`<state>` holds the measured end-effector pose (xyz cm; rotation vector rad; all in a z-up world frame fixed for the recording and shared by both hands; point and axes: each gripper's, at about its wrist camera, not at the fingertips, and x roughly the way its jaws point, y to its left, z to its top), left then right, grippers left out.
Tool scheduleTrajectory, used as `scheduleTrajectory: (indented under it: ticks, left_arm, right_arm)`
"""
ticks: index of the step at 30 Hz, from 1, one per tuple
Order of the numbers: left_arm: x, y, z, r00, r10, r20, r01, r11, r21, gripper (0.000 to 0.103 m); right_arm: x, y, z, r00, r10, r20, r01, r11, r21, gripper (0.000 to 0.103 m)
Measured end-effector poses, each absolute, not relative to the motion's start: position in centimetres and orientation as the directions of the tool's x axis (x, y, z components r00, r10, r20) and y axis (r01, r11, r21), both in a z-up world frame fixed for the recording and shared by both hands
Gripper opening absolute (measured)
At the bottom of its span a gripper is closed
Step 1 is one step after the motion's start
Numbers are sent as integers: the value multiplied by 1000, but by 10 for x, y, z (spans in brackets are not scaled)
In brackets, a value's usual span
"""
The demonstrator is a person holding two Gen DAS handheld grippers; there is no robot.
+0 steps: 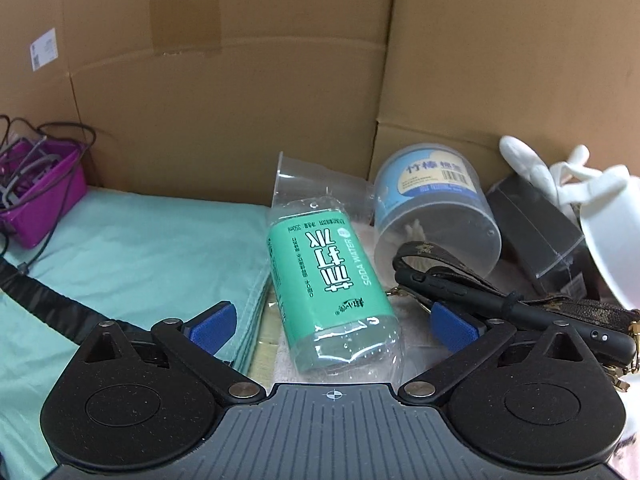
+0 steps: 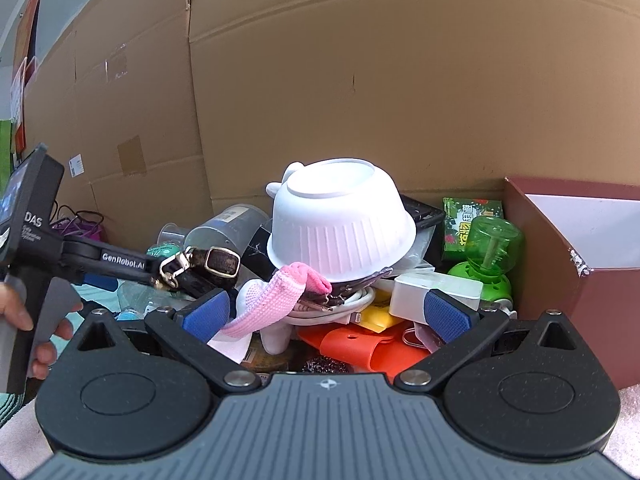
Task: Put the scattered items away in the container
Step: 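Close the left gripper around the soda water bottle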
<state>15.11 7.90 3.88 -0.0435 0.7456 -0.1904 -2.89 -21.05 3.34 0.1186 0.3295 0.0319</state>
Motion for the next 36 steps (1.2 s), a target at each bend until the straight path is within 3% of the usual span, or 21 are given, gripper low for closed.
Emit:
scheduleTrajectory:
  ticks: [6,9,13,19,32,36]
  left_arm:
    - [152,87,38,688,-154,-709,113,988,-105,103]
    - [158,99,41,676,-160,-719,49,984,-173,103]
    - [168,81,40,671,-95,-735,68,995,-67,103]
    - [181,84,31,633,-101,-767,19,993,-114,103]
    - [179,79,31,651,-85,-754,30,996,-87,103]
    - [179,80,30,647,-92,-757,29,995,-95,98]
  right_arm:
    - [-29,-211,34,946,55,-321,-17,993,120,103]
    - [-28,-212,34,945,61,-323,-18,991,133,103]
    - [-26,-211,32,943,57,-329,-17,992,125,103]
    - [-24,-211,31,945,40,-324,-6,994,105,103]
    - [-21,-208,29,943,41,-332,-11,996,90,103]
    - [-21,-208,30,942,43,-333,-13,996,93,103]
